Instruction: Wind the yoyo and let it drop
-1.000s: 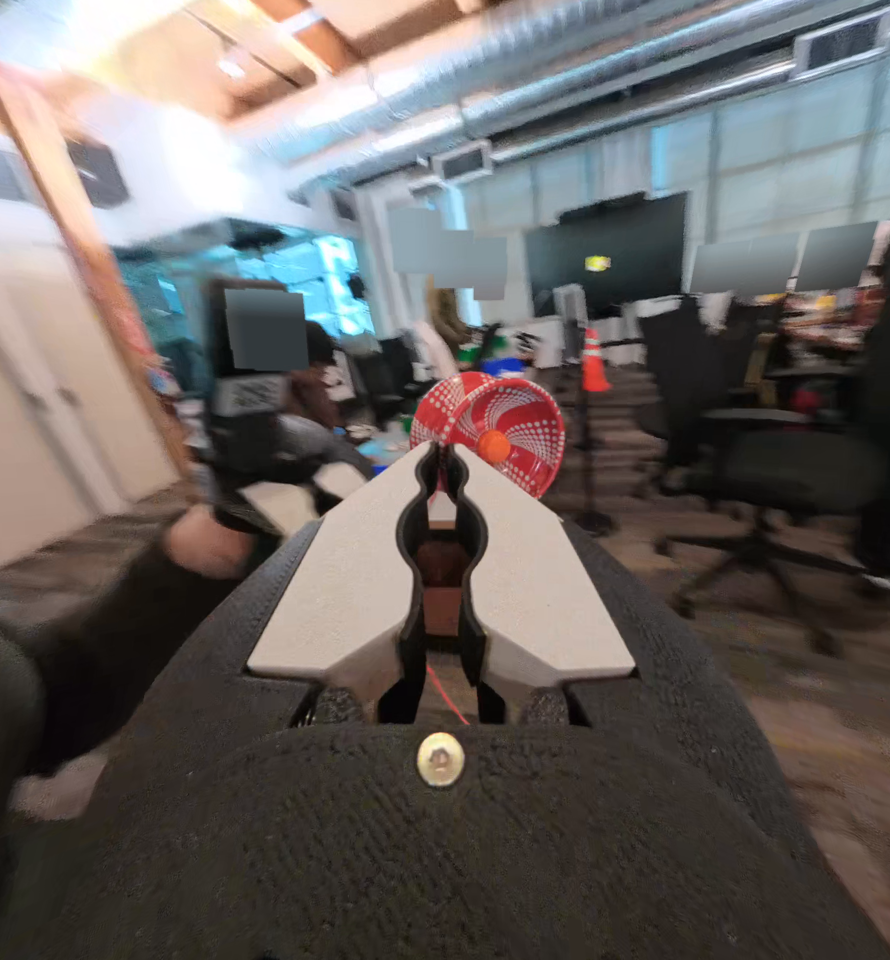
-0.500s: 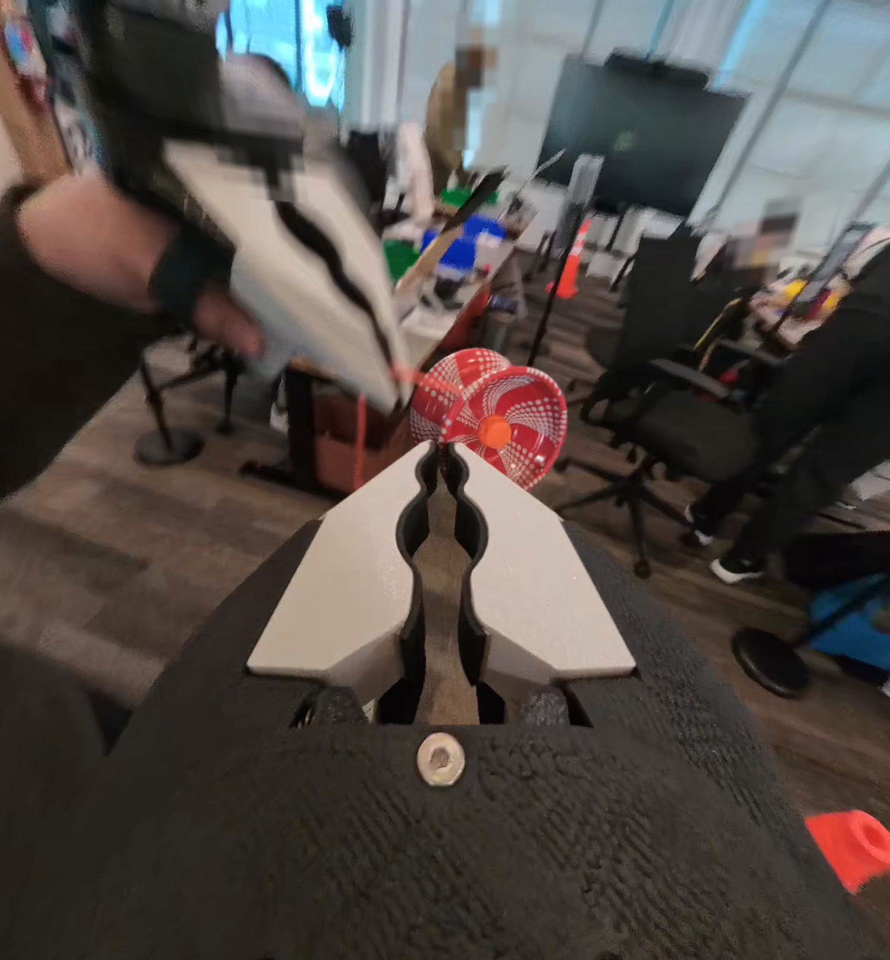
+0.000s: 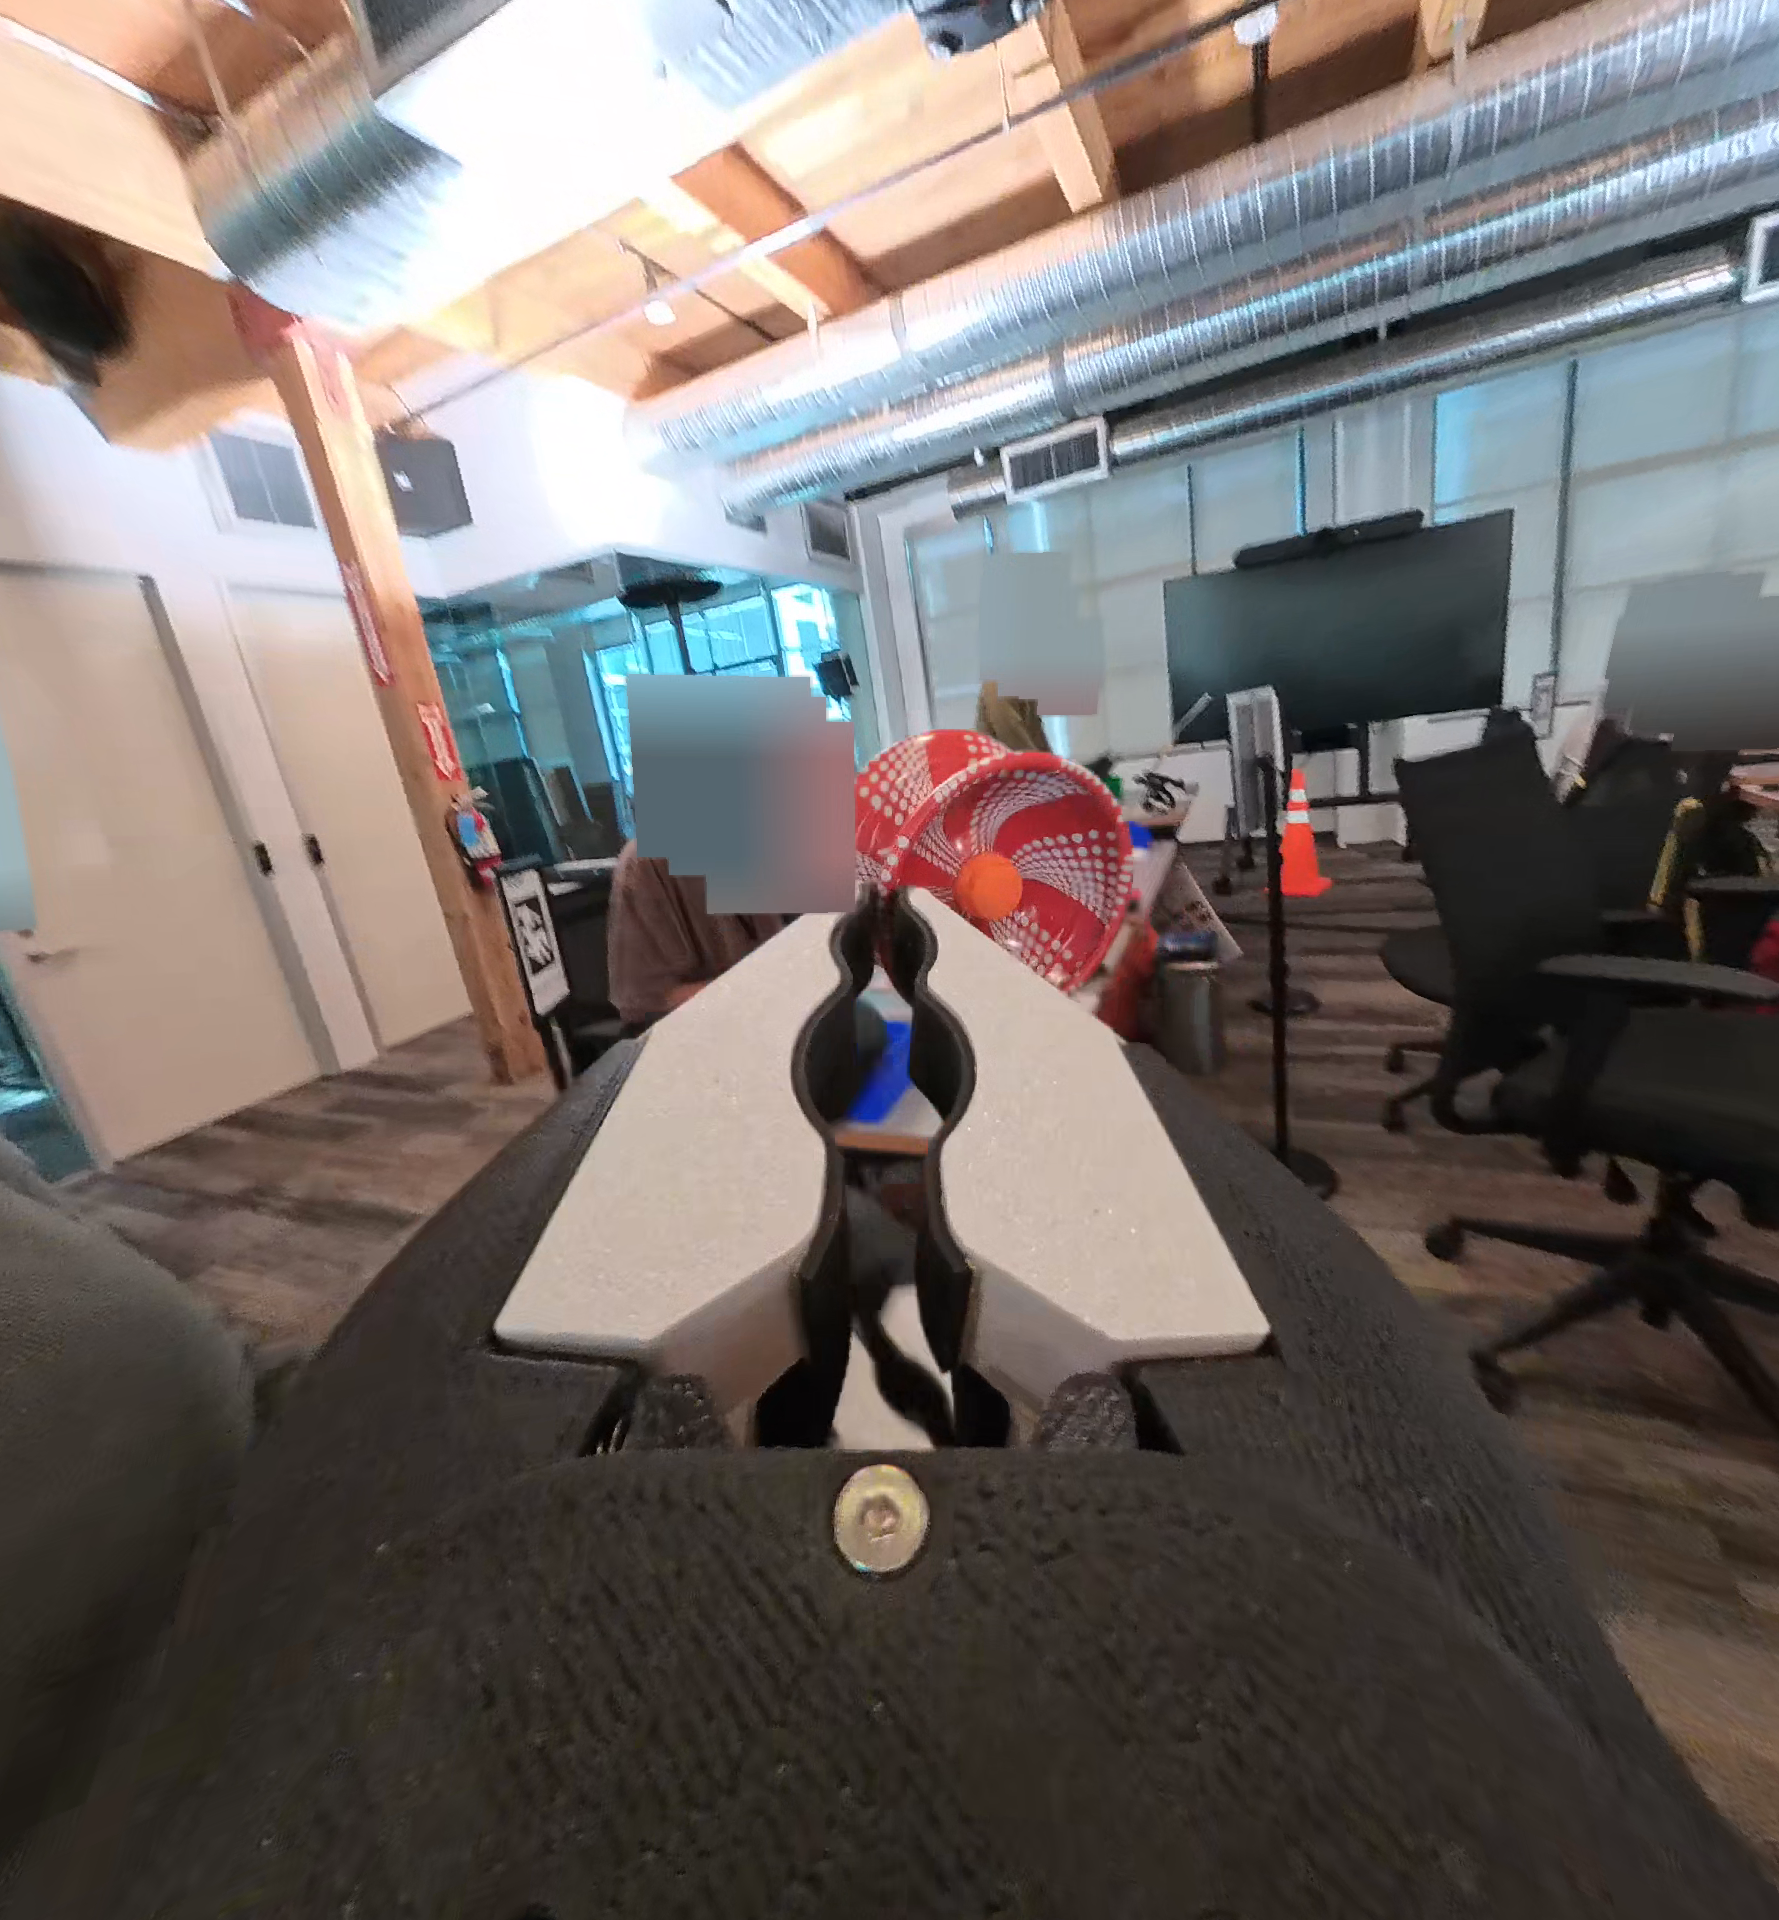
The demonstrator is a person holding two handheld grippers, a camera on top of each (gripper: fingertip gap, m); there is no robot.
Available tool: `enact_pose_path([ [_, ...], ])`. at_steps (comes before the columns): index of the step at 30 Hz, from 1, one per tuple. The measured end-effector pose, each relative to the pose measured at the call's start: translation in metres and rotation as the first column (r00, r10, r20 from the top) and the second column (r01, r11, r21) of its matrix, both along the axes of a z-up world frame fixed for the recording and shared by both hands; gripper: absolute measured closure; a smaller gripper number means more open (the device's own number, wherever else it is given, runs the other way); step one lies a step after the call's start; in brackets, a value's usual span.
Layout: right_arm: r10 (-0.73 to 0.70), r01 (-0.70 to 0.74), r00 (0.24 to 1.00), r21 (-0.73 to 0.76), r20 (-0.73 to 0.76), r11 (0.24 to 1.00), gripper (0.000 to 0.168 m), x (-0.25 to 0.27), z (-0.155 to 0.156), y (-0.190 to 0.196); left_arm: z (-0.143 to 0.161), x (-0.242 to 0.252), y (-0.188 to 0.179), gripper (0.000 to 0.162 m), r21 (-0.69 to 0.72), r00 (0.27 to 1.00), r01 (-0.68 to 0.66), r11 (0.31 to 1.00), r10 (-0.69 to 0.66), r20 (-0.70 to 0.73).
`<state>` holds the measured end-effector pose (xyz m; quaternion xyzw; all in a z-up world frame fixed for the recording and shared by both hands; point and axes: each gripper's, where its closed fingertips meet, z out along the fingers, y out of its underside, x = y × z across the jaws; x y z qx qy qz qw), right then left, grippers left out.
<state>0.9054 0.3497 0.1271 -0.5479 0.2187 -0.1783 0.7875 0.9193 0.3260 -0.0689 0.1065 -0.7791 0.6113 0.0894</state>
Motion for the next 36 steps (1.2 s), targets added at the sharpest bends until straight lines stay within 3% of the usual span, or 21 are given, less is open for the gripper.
enact_pose_path([
  [3, 0.135, -0.135, 0.989, 0.000, 0.068, 0.991, 0.168, -0.022, 0.011, 0.005, -0.056, 0.034, 0.007, 0.162, 0.179, 0.994, -0.105, 0.978, 0.106, 0.007],
  [5, 0.234, -0.216, 0.967, -0.164, 0.101, 0.963, 0.168, -0.039, -0.006, 0.015, -0.062, 0.070, 0.025, 0.162, 0.227, 0.976, -0.215, 0.950, 0.217, 0.016],
  [8, 0.305, -0.279, 0.952, -0.389, 0.007, 0.878, 0.168, -0.045, -0.059, 0.023, 0.003, 0.123, 0.056, 0.162, 0.113, 0.918, -0.396, 0.911, 0.388, 0.088],
  [10, 0.280, -0.293, 0.955, -0.482, -0.099, 0.826, 0.168, -0.036, -0.097, 0.020, 0.057, 0.141, 0.074, 0.162, 0.045, 0.874, -0.464, 0.884, 0.450, 0.184],
  [13, 0.162, -0.249, 0.967, -0.590, -0.198, 0.768, 0.167, -0.013, -0.137, 0.011, 0.136, 0.126, 0.078, 0.162, -0.102, 0.865, -0.427, 0.898, 0.439, 0.243],
  [15, 0.071, -0.207, 0.971, -0.652, -0.229, 0.730, 0.168, 0.003, -0.158, 0.006, 0.173, 0.098, 0.074, 0.162, -0.178, 0.863, -0.369, 0.912, 0.408, 0.298],
  [17, -0.047, -0.138, 0.970, -0.698, -0.240, 0.703, 0.168, 0.023, -0.178, -0.004, 0.197, 0.062, 0.072, 0.162, -0.243, 0.867, -0.295, 0.924, 0.365, 0.338],
  [19, -0.218, 0.003, 0.951, -0.696, -0.221, 0.718, 0.168, 0.046, -0.185, -0.022, 0.202, 0.026, 0.074, 0.162, -0.253, 0.885, -0.219, 0.942, 0.301, 0.355],
  [22, -0.386, 0.223, 0.885, -0.492, -0.260, 0.841, 0.168, 0.073, -0.165, -0.054, 0.174, -0.024, 0.075, 0.162, -0.187, 0.955, -0.062, 0.980, 0.113, 0.275],
  [24, -0.397, 0.292, 0.872, -0.346, -0.286, 0.892, 0.168, 0.079, -0.144, -0.068, 0.135, -0.056, 0.070, 0.162, -0.110, 0.989, 0.085, 0.990, -0.071, 0.128],
  [27, -0.327, 0.279, 0.909, -0.208, -0.260, 0.938, 0.168, 0.075, -0.109, -0.066, 0.062, -0.072, 0.058, 0.162, 0.043, 0.982, 0.172, 0.984, -0.168, -0.083],
  [33, -0.210, 0.189, 0.964, -0.136, -0.165, 0.973, 0.168, 0.060, -0.059, -0.044, -0.068, -0.046, 0.039, 0.162, 0.184, 0.909, 0.128, 0.975, -0.041, -0.414],
  [35, -0.200, 0.183, 0.972, -0.135, -0.123, 0.974, 0.168, 0.055, -0.042, -0.043, -0.124, -0.035, 0.045, 0.133, 0.268, 0.869, 0.089, 0.959, 0.057, -0.491],
  [36, -0.201, 0.188, 0.974, -0.129, -0.101, 0.974, 0.168, 0.053, -0.032, -0.045, -0.152, -0.033, 0.050, 0.128, 0.299, 0.846, 0.080, 0.951, 0.094, -0.525],
])
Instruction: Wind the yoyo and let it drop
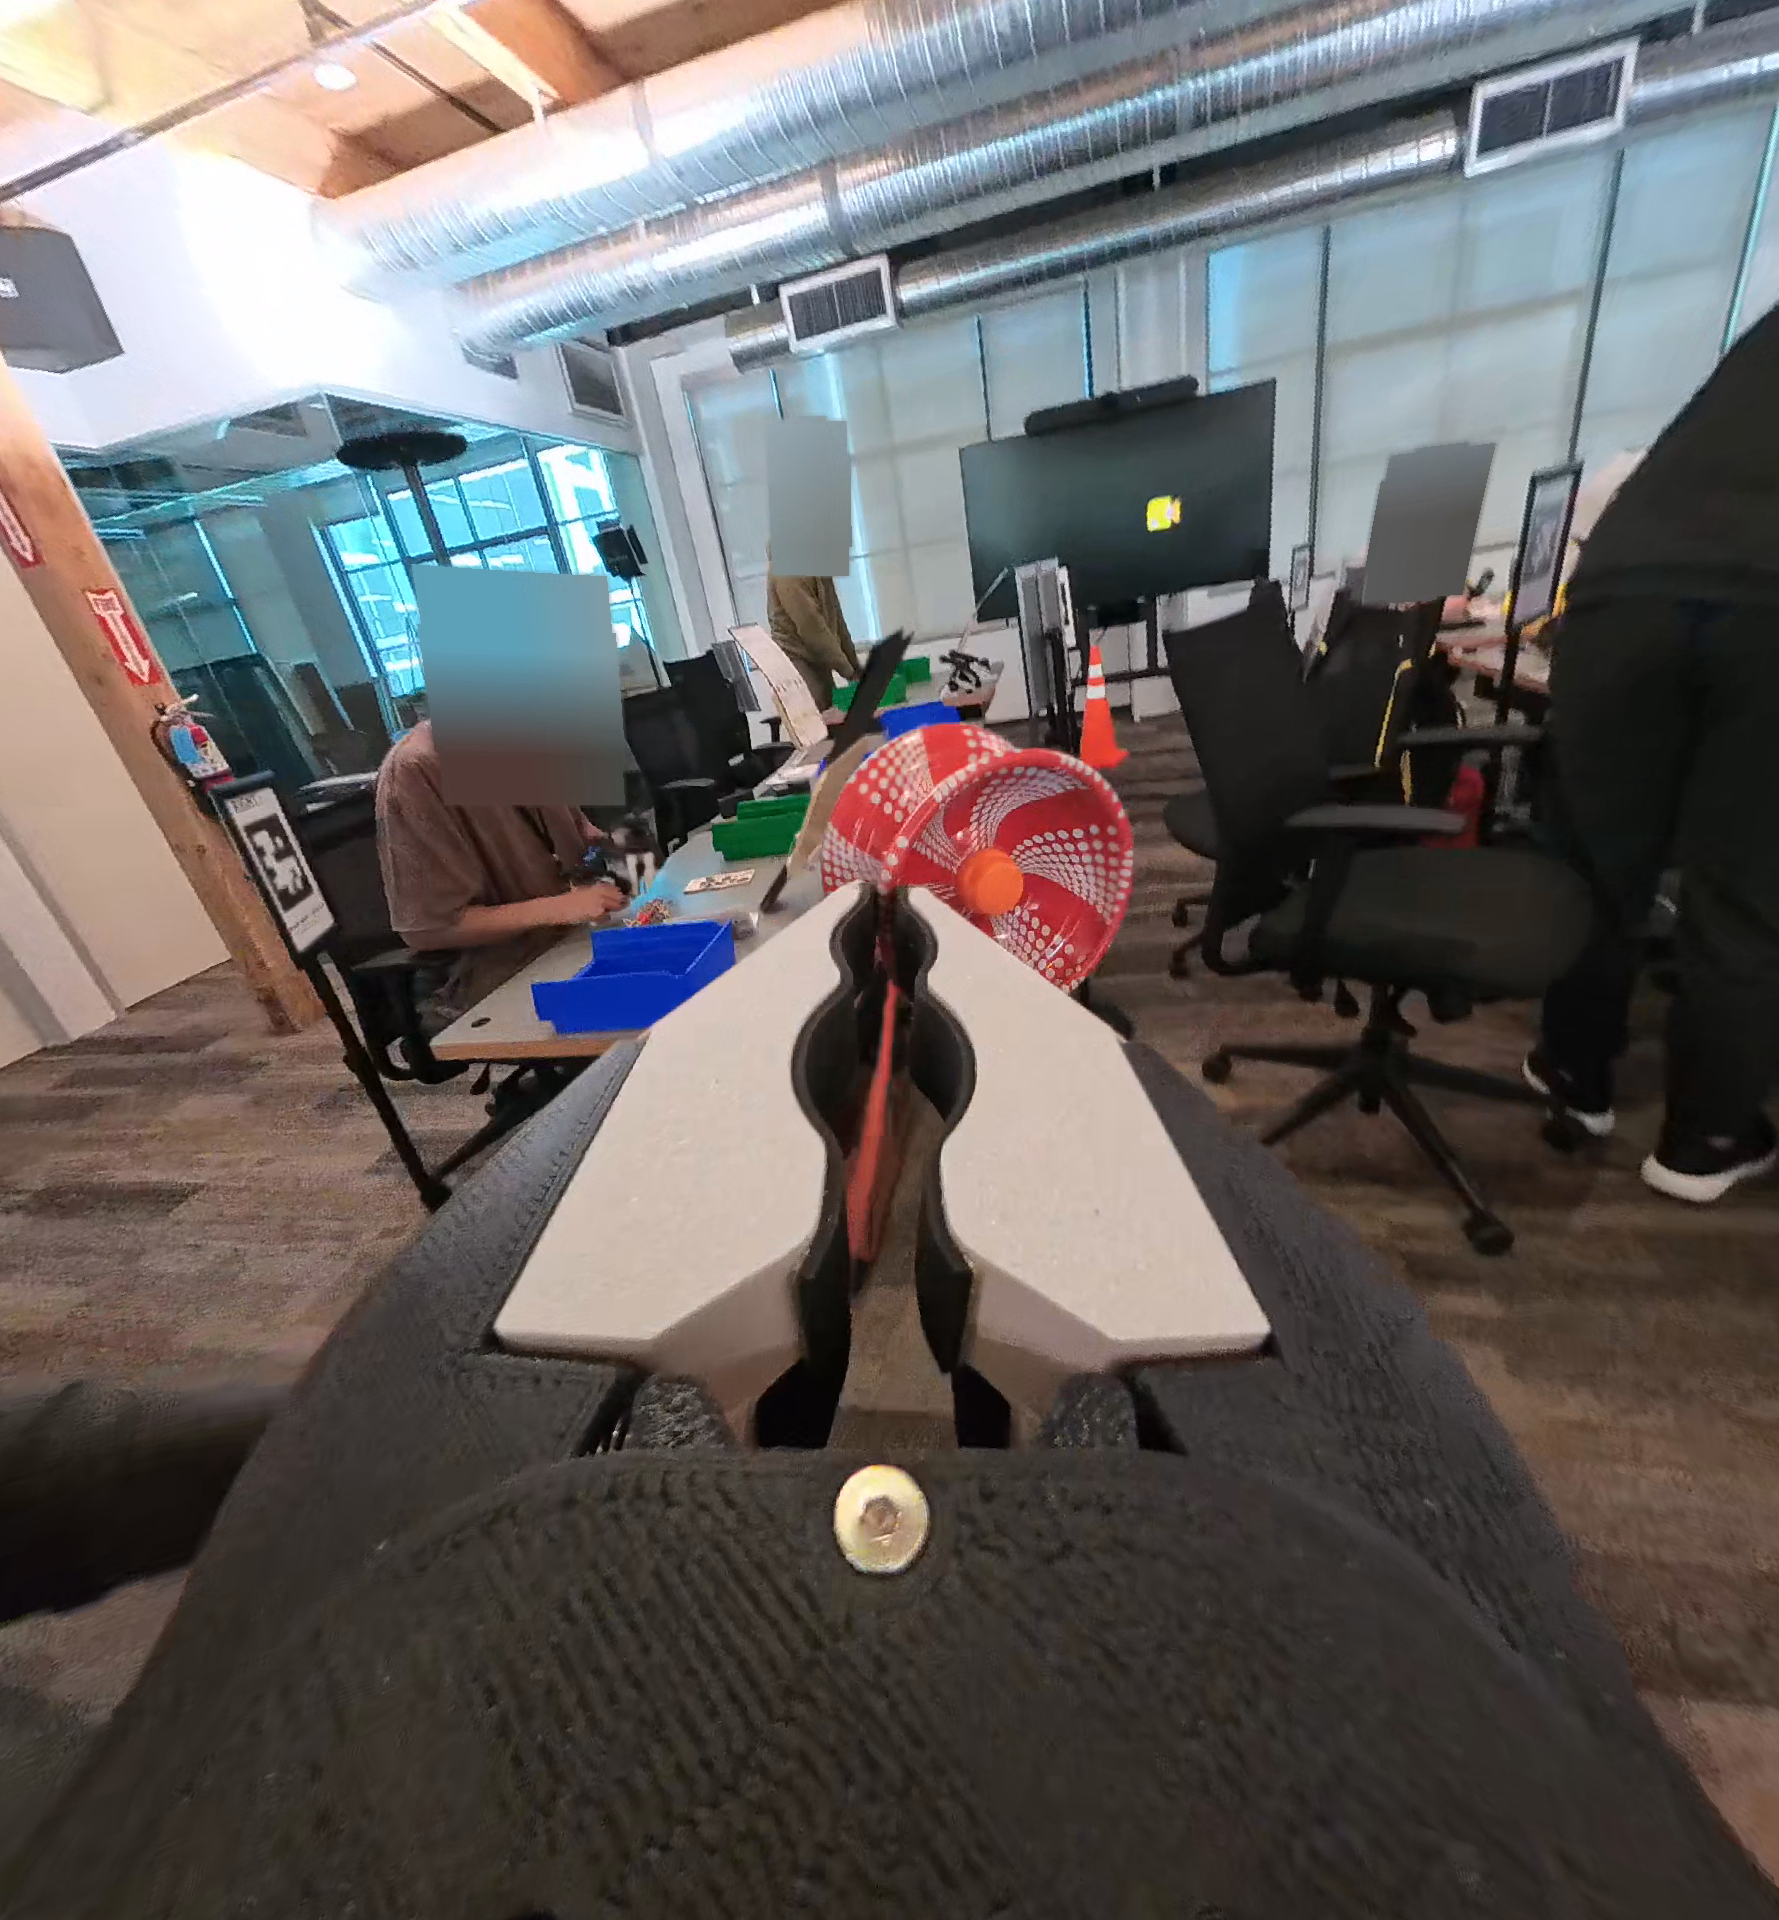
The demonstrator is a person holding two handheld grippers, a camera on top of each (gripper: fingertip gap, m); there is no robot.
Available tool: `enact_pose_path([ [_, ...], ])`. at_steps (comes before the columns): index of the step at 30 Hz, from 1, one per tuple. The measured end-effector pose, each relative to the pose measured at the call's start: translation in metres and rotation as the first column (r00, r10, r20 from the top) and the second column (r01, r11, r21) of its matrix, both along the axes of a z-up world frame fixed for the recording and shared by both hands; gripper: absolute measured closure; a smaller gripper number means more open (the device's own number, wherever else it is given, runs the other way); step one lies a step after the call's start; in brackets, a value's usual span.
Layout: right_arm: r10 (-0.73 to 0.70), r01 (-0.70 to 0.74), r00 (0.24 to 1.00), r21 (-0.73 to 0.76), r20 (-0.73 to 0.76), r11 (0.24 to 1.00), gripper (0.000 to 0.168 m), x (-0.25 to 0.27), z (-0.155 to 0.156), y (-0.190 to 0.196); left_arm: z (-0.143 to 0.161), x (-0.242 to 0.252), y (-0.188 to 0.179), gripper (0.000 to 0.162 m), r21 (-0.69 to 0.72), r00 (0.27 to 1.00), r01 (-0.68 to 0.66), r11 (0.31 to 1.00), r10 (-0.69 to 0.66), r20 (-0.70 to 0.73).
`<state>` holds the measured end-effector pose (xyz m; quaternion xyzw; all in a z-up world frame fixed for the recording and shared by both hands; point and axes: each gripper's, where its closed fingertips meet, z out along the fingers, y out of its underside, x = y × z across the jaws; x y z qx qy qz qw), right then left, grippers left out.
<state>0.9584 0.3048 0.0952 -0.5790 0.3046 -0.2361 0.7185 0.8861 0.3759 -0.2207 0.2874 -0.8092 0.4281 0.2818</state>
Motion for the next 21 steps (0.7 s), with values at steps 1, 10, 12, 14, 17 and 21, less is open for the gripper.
enact_pose_path([
  [1, -0.002, 0.002, 1.000, -0.001, 0.023, 1.000, 0.168, -0.002, 0.009, -0.002, -0.026, 0.002, 0.005, 0.127, 0.029, 0.999, -0.032, 0.999, 0.034, -0.041],
  [10, -0.010, 0.020, 0.991, -0.071, 0.132, 0.997, 0.168, -0.017, 0.060, -0.011, -0.121, 0.034, 0.057, 0.096, 0.134, 0.895, -0.353, 0.926, 0.376, -0.238],
  [12, 0.003, 0.008, 0.991, -0.083, 0.132, 0.996, 0.168, -0.018, 0.059, -0.007, -0.045, 0.060, 0.029, 0.091, -0.069, 0.939, -0.343, 0.937, 0.339, -0.065],
  [14, 0.021, -0.012, 0.993, -0.078, 0.120, 0.997, 0.168, -0.018, 0.056, -0.002, 0.047, 0.072, -0.006, 0.089, -0.284, 0.948, -0.251, 0.925, 0.294, 0.120],
  [17, 0.054, -0.045, 0.993, -0.081, 0.108, 0.996, 0.168, -0.019, 0.051, 0.010, 0.176, 0.065, -0.046, 0.088, -0.580, 0.927, -0.092, 0.809, 0.283, 0.247],
  [21, 0.087, -0.078, 0.991, -0.090, 0.104, 0.993, 0.168, -0.024, 0.051, 0.025, 0.246, 0.073, -0.069, 0.108, -0.650, 0.836, -0.010, 0.759, 0.364, 0.411],
])
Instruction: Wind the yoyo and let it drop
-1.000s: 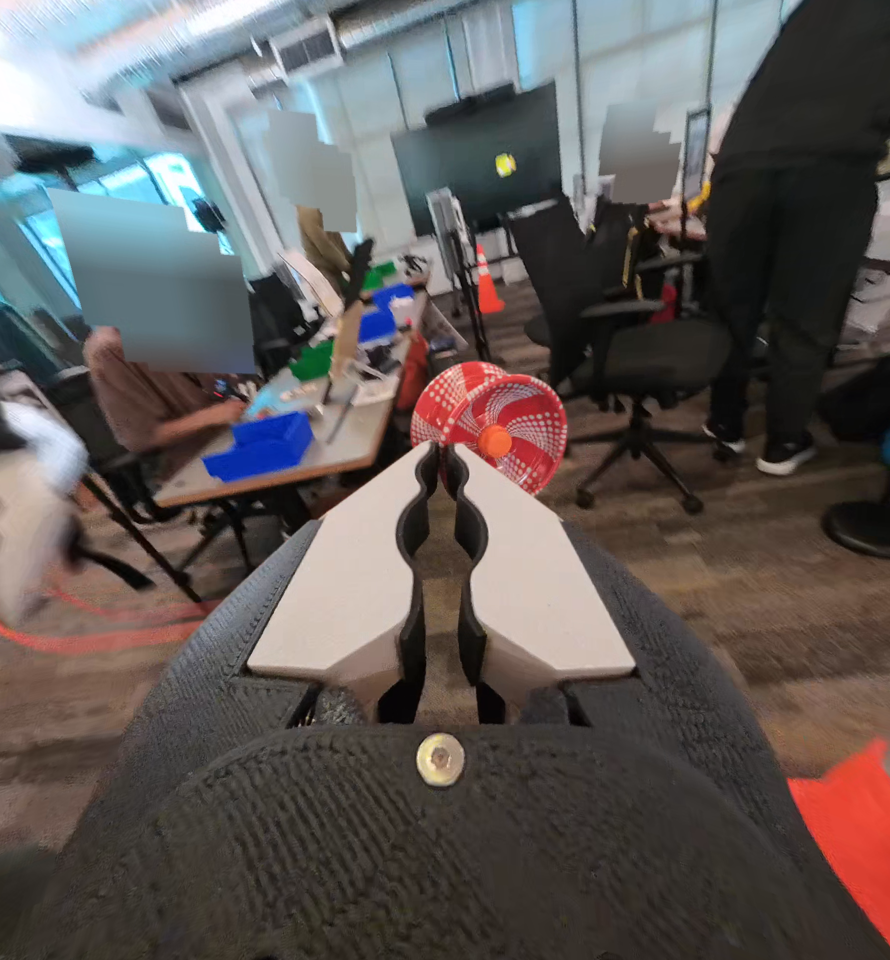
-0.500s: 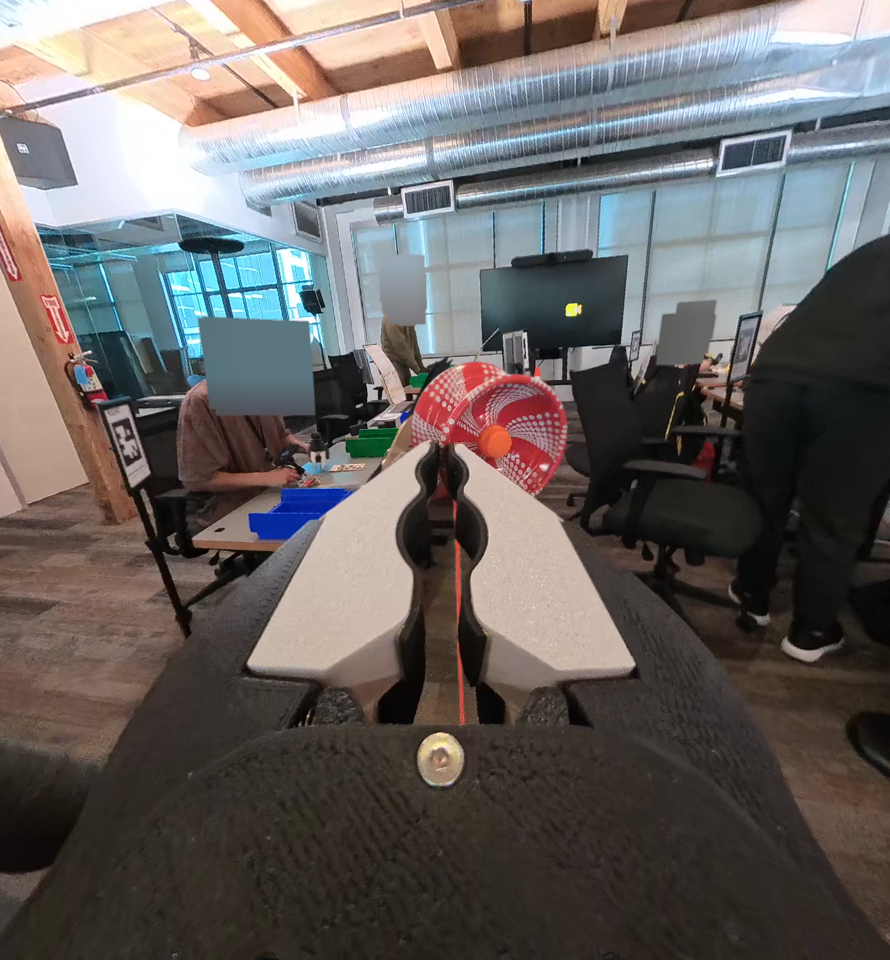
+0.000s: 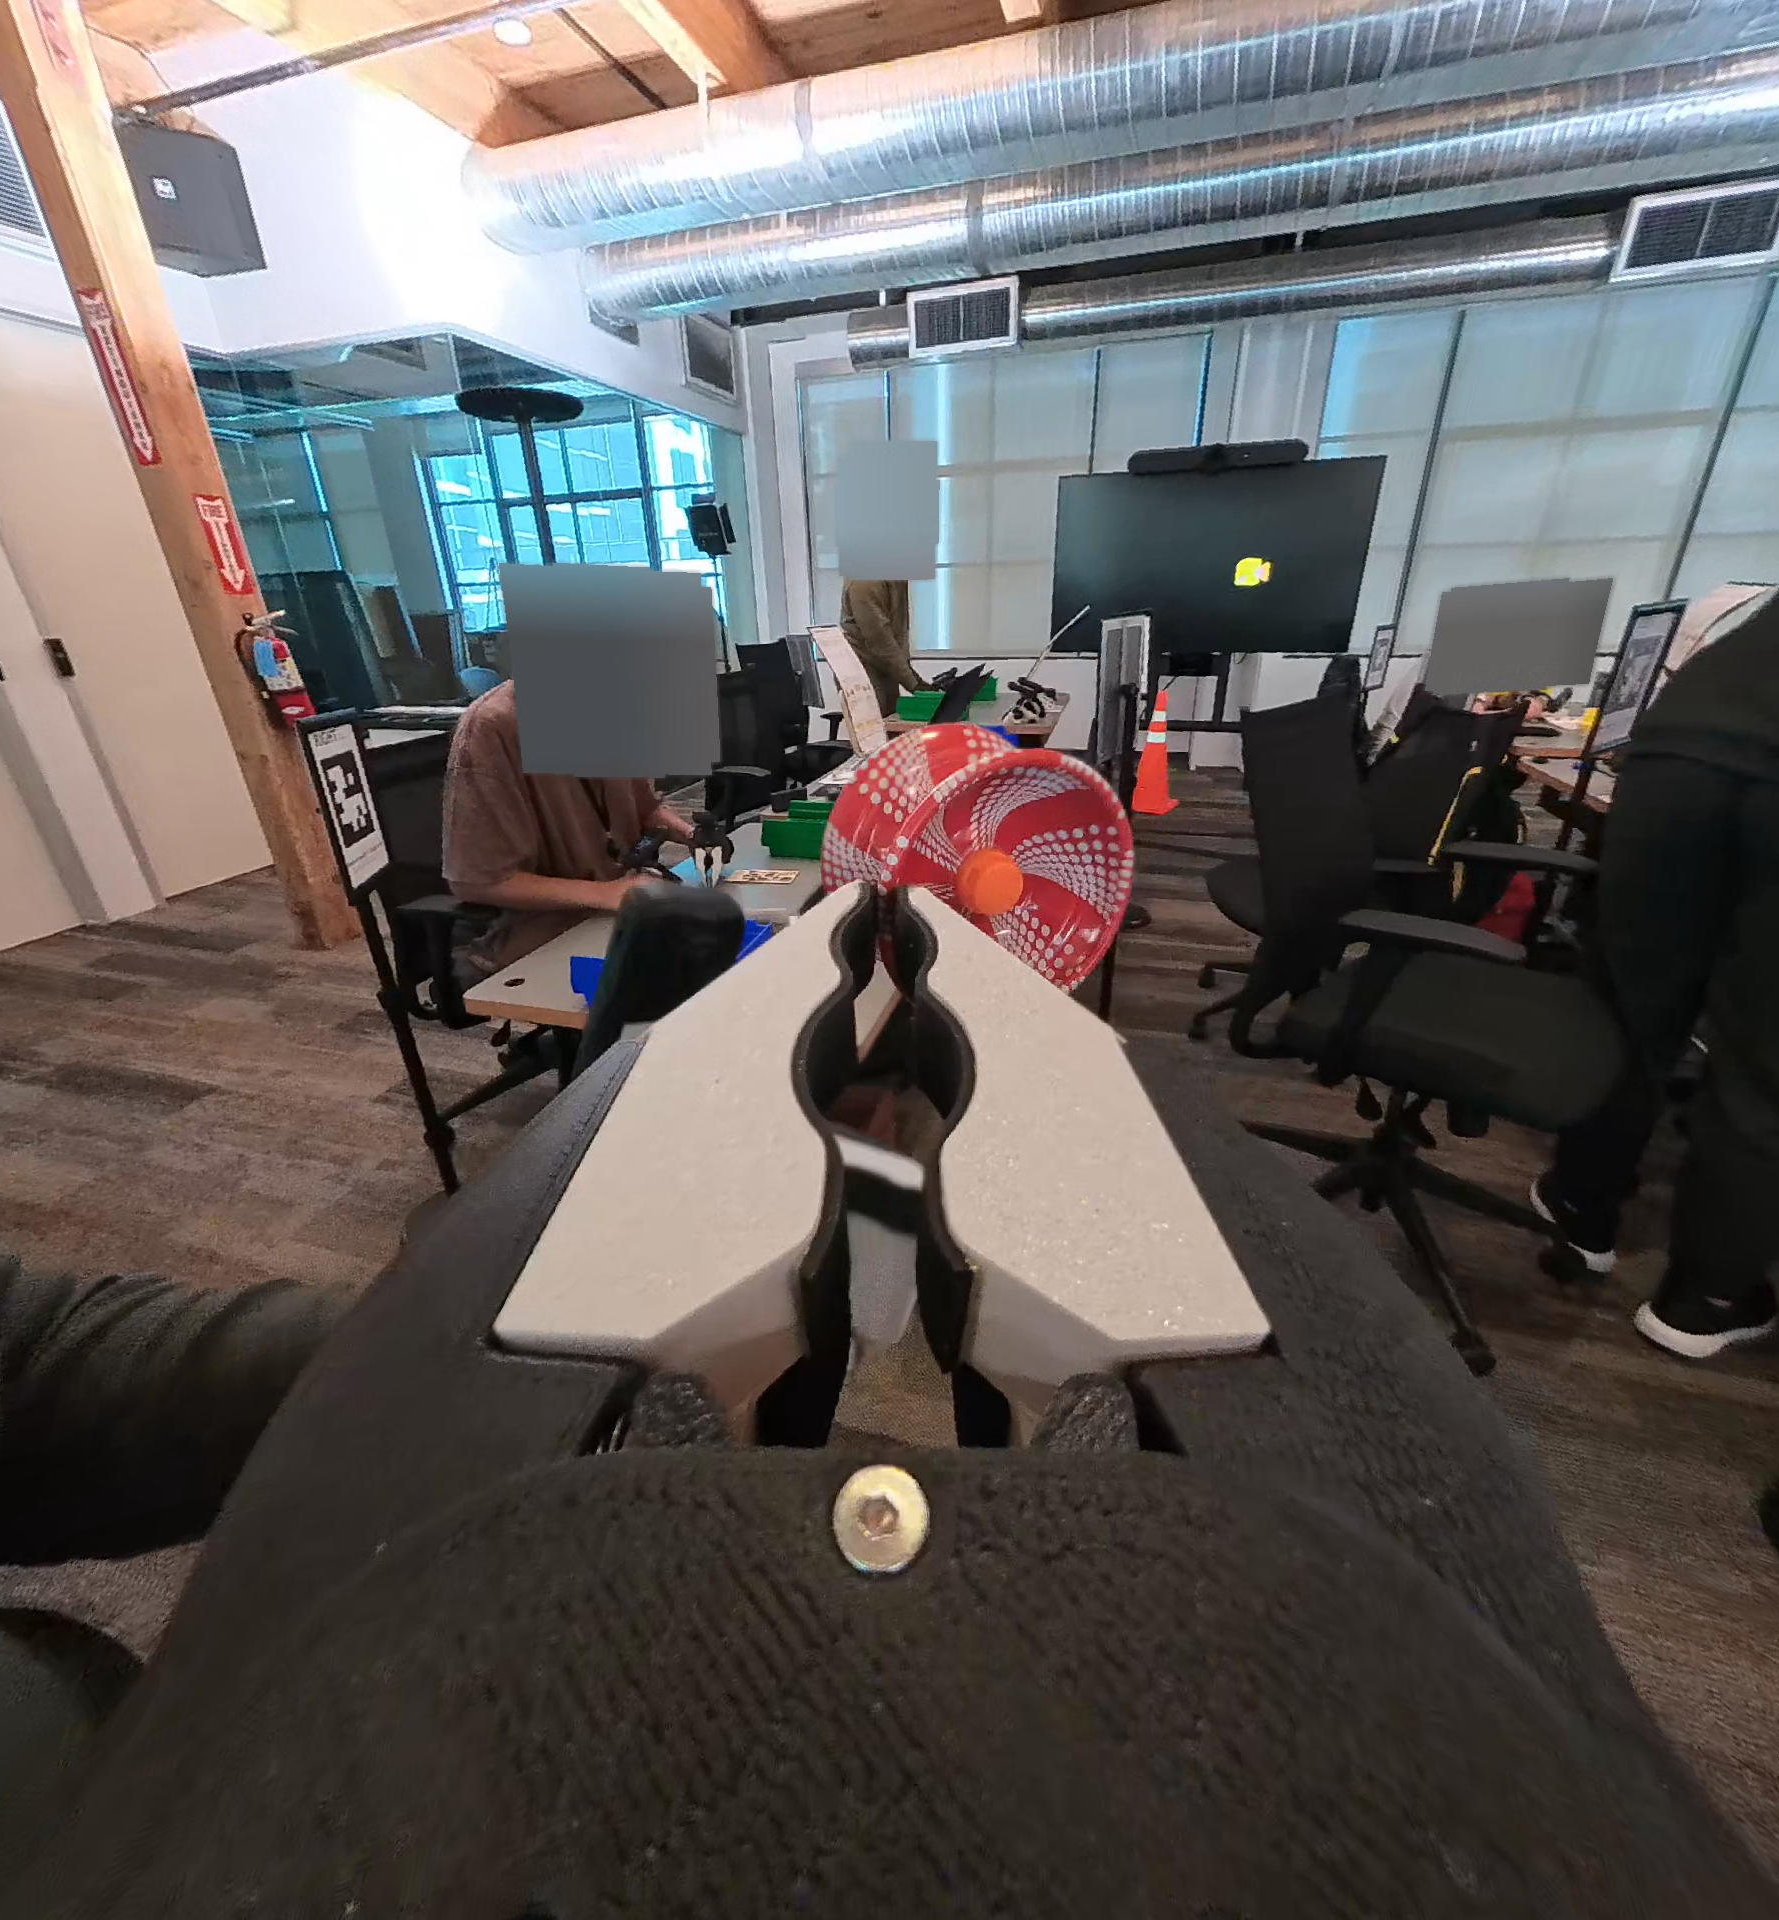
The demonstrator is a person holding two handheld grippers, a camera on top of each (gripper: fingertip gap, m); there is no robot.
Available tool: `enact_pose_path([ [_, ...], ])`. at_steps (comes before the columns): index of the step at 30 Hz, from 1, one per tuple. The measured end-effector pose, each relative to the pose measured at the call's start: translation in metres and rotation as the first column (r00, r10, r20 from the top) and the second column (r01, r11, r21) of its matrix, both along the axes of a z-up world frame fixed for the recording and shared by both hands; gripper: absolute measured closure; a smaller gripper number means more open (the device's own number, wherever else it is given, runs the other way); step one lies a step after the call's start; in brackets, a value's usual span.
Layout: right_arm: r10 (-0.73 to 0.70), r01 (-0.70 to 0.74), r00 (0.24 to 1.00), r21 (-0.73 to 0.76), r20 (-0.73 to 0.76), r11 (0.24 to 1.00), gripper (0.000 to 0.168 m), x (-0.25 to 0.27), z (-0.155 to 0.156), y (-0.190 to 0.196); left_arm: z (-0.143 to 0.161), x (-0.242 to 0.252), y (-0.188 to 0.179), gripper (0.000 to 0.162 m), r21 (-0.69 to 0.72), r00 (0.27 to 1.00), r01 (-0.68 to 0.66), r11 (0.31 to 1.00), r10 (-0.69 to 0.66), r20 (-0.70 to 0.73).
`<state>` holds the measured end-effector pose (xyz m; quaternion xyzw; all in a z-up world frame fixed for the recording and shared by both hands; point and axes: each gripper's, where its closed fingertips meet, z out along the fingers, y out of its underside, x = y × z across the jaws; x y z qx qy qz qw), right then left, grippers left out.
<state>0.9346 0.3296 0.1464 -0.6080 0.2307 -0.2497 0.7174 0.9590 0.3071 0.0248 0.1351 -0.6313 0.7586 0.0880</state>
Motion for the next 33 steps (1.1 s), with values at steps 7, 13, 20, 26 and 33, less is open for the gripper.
enact_pose_path([
  [7, 0.087, -0.087, 0.996, 0.003, -0.008, 0.996, 0.168, -0.013, -0.006, 0.014, 0.000, 0.005, -0.004, 0.162, 0.065, 0.995, 0.095, 0.993, -0.097, 0.033],
  [13, 0.126, -0.155, 0.984, -0.261, -0.124, 0.953, 0.168, -0.027, -0.067, 0.037, 0.035, 0.045, 0.024, 0.162, 0.139, 0.989, -0.024, 0.990, 0.003, 0.145],
  [20, -0.169, 0.145, 0.984, -0.285, -0.064, 0.947, 0.168, 0.009, -0.070, 0.010, 0.061, -0.003, 0.035, 0.162, 0.466, 0.960, 0.004, 0.885, -0.134, 0.247],
  [26, 0.028, -0.027, 0.999, 0.028, -0.032, 0.999, 0.168, -0.012, -0.032, 0.024, 0.018, -0.035, 0.023, 0.162, 0.444, 0.980, 0.131, 0.886, -0.182, 0.074],
  [33, 0.394, -0.395, 0.919, -0.133, -0.033, 0.909, 0.168, -0.069, -0.045, 0.057, -0.003, 0.015, 0.040, 0.162, 0.358, 0.997, -0.032, 0.933, 0.004, 0.078],
])
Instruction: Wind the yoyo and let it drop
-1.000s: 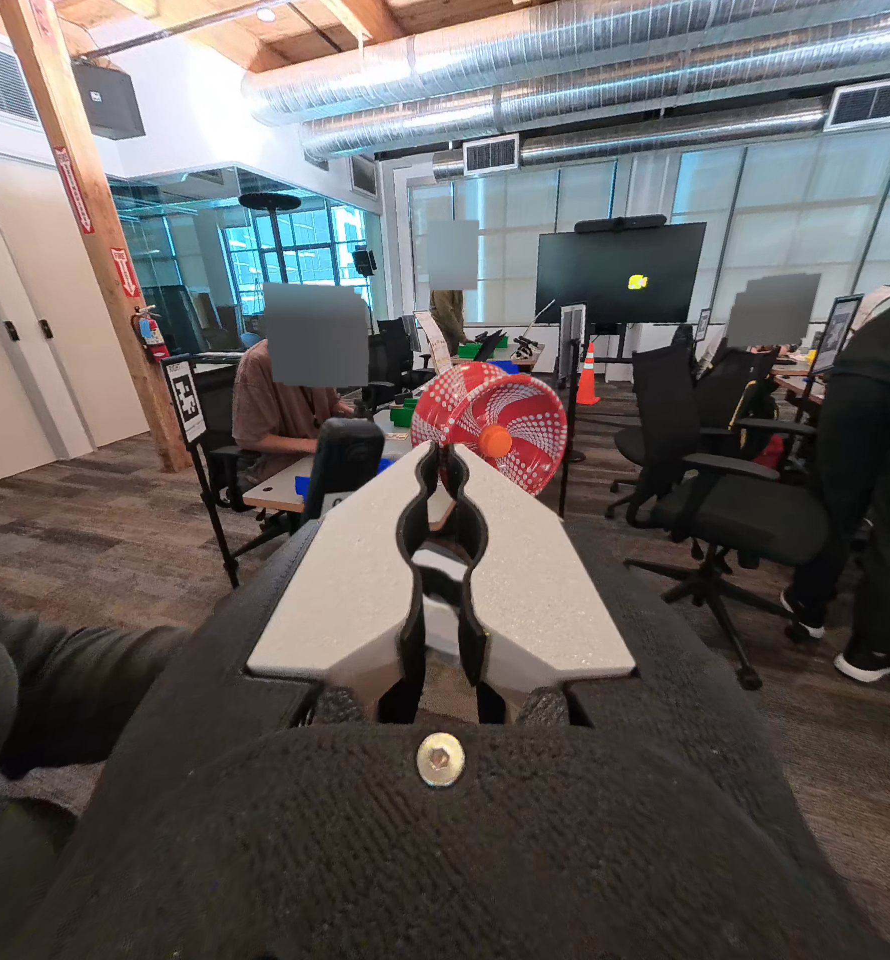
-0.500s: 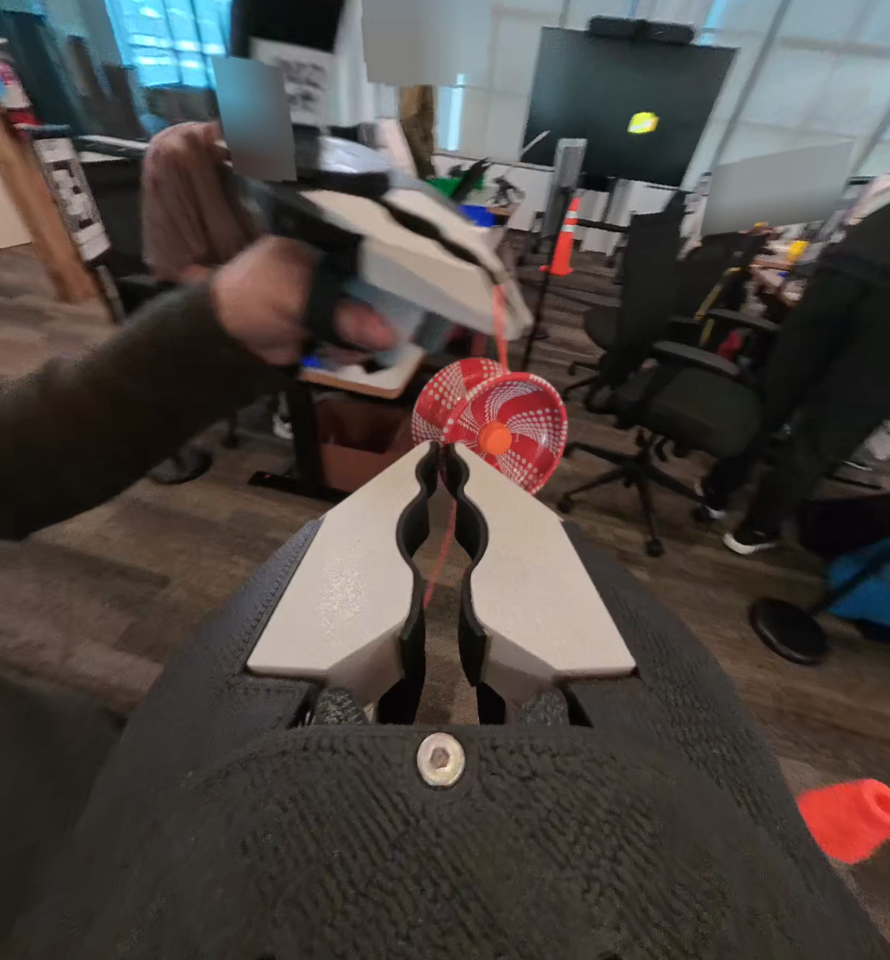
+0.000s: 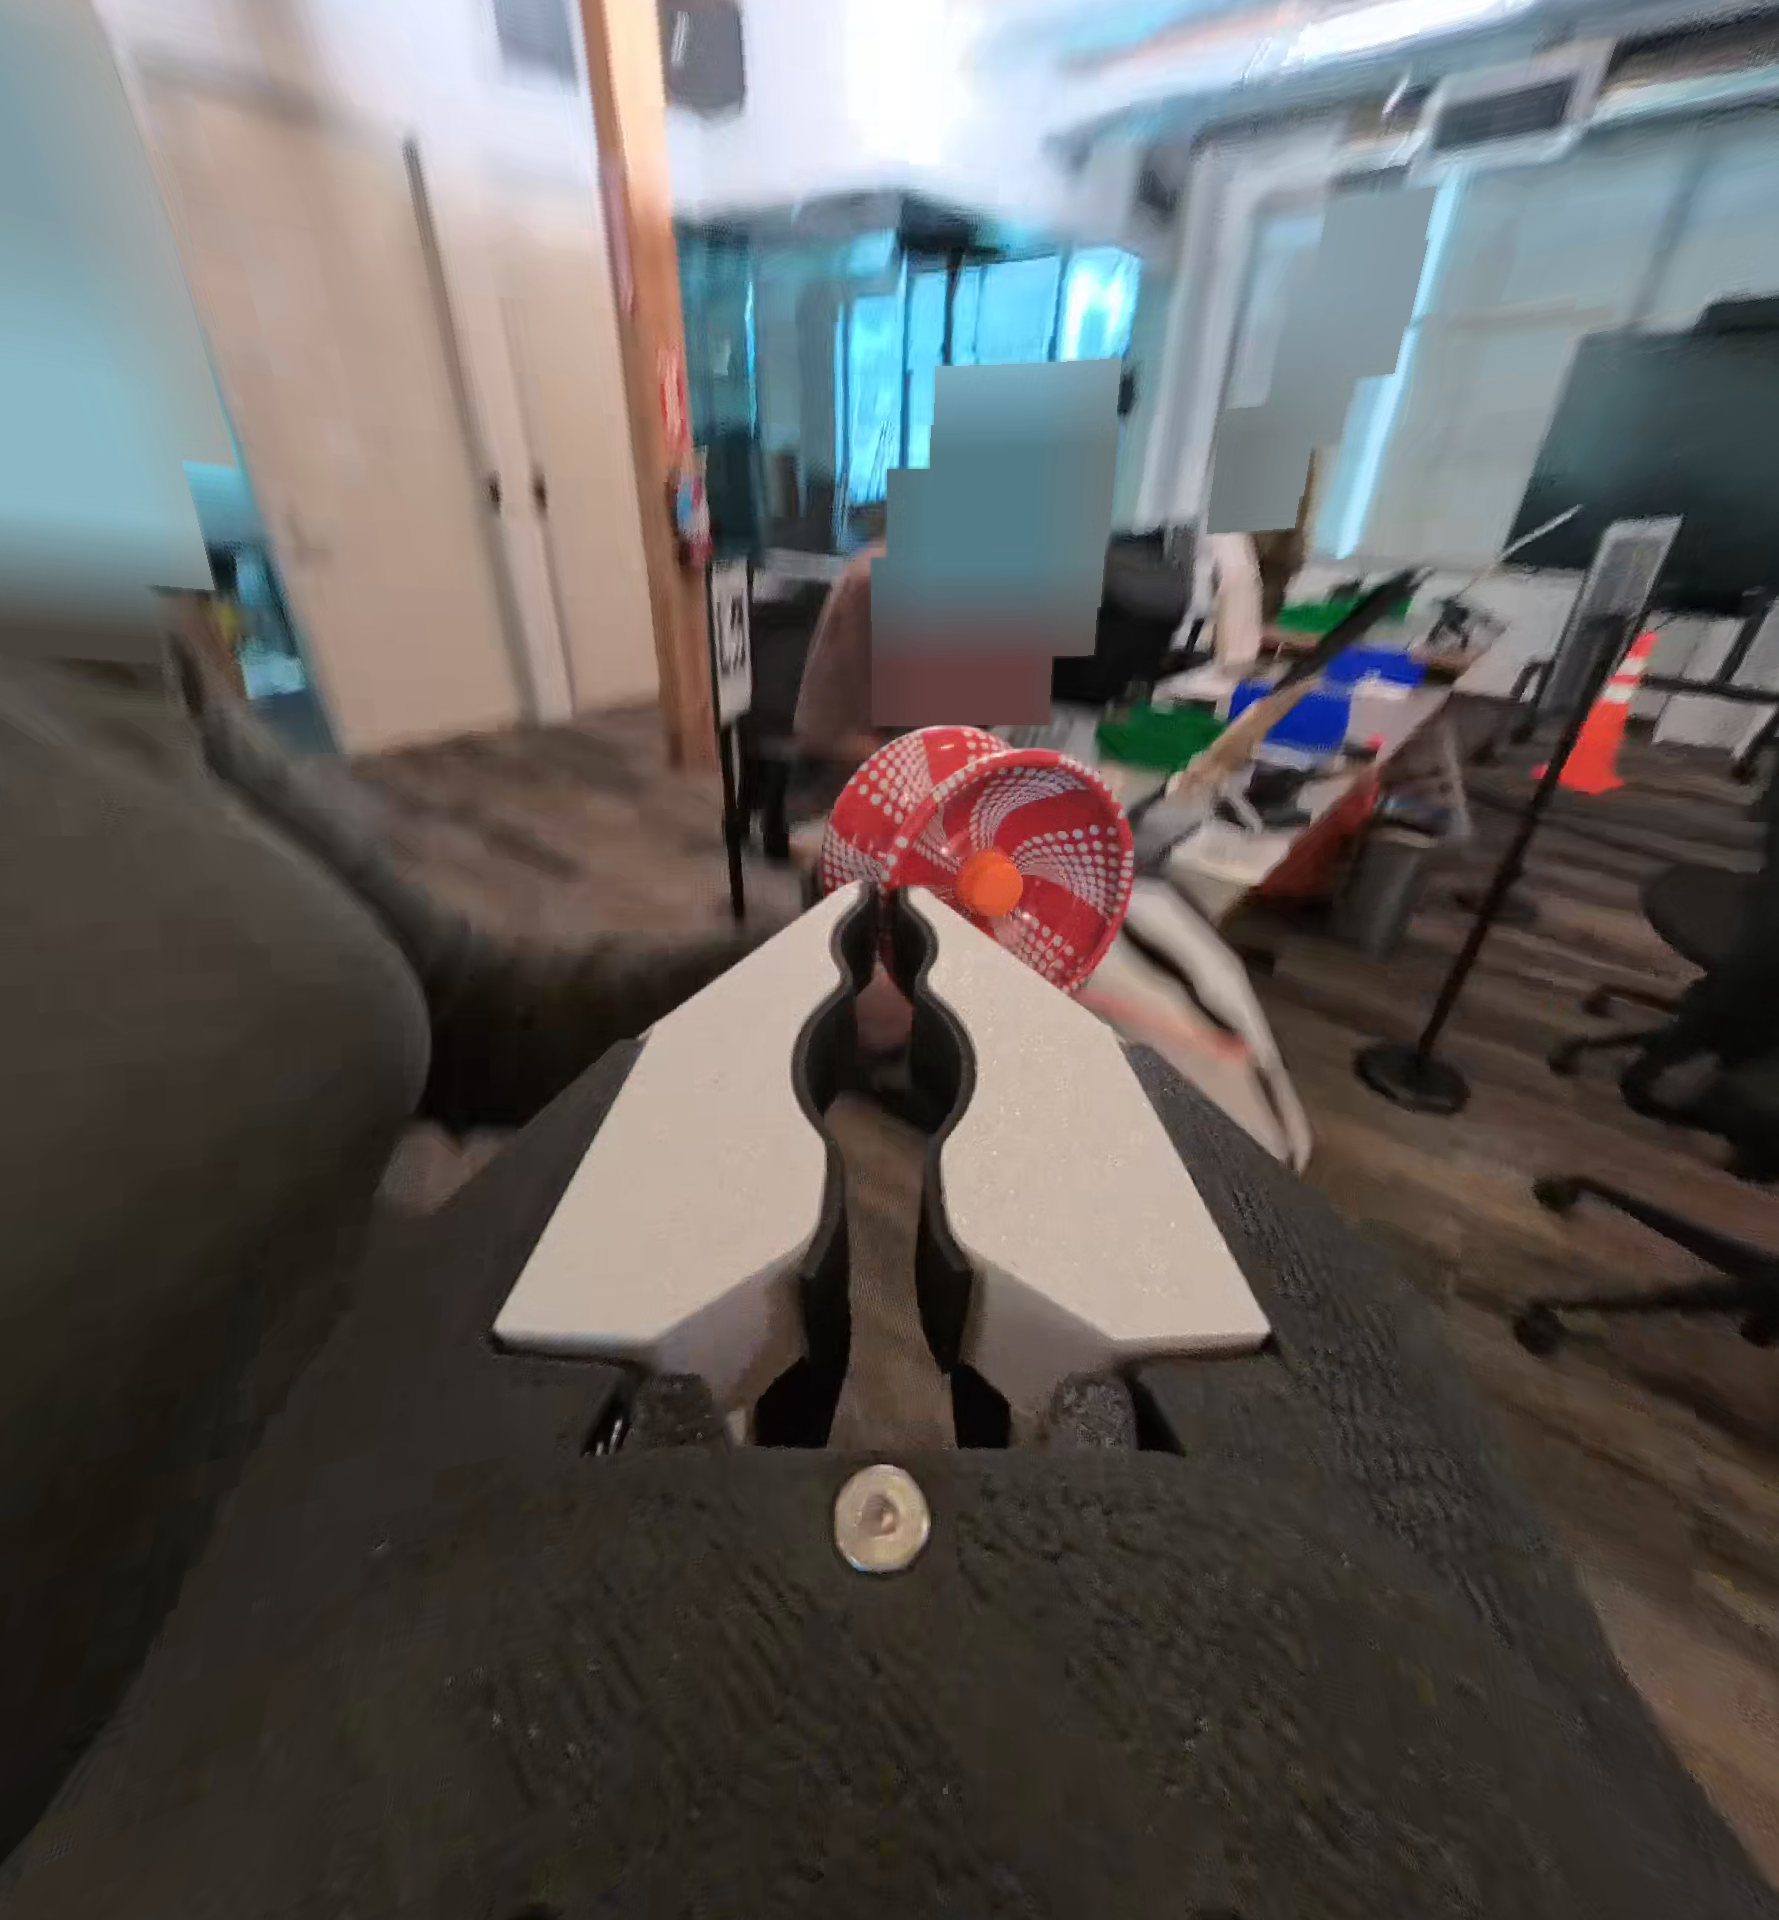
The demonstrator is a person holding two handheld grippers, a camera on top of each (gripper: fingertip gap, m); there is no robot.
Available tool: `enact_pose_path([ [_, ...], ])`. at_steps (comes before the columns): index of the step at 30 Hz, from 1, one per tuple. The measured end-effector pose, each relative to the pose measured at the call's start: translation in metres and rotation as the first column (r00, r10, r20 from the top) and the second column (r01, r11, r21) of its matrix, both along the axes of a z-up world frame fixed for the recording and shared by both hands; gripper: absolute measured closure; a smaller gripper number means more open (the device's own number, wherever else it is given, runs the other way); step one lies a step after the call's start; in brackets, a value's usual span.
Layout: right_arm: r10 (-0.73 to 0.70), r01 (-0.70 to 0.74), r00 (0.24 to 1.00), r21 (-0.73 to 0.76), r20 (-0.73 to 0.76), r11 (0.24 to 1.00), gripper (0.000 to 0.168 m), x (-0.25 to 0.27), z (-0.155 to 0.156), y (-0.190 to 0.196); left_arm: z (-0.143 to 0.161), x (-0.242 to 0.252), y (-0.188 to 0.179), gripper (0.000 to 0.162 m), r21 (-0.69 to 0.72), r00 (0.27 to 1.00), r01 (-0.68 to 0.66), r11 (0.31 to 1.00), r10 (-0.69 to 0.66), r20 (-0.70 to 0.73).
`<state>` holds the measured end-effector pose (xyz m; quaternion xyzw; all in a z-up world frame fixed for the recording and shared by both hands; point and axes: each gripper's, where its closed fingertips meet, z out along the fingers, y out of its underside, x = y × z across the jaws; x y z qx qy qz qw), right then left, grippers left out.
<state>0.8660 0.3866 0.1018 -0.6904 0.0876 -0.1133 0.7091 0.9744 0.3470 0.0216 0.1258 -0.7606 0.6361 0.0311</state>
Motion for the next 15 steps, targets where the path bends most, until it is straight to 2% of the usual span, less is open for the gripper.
enact_pose_path([
  [3, -0.031, 0.039, 0.999, -0.245, 0.036, 0.969, 0.168, 0.001, -0.039, -0.001, 0.047, 0.001, 0.019, 0.162, -0.093, 0.996, -0.006, 0.996, 0.014, 0.087],
  [6, -0.235, 0.240, 0.970, -0.320, 0.056, 0.917, 0.168, 0.035, -0.054, -0.015, 0.061, -0.022, 0.022, 0.162, 0.055, 0.991, 0.029, 0.998, -0.036, 0.127],
  [8, -0.406, 0.408, 0.912, -0.255, 0.065, 0.876, 0.168, 0.059, -0.045, -0.028, 0.055, -0.046, 0.018, 0.162, 0.145, 0.991, 0.092, 0.985, -0.105, 0.084],
  [10, -0.465, 0.466, 0.885, -0.100, 0.031, 0.879, 0.168, 0.066, -0.025, -0.035, 0.036, -0.061, 0.009, 0.162, 0.213, 0.991, 0.123, 0.969, -0.131, 0.025],
  [12, -0.383, 0.387, 0.922, 0.072, -0.060, 0.919, 0.168, 0.057, -0.005, -0.030, 0.017, -0.064, 0.000, 0.162, 0.227, 0.990, 0.140, 0.964, -0.142, -0.006],
  [15, -0.171, 0.182, 0.982, 0.180, -0.076, 0.967, 0.168, 0.032, 0.007, -0.017, -0.010, -0.052, -0.002, 0.162, 0.216, 0.993, 0.114, 0.970, -0.101, -0.067],
])
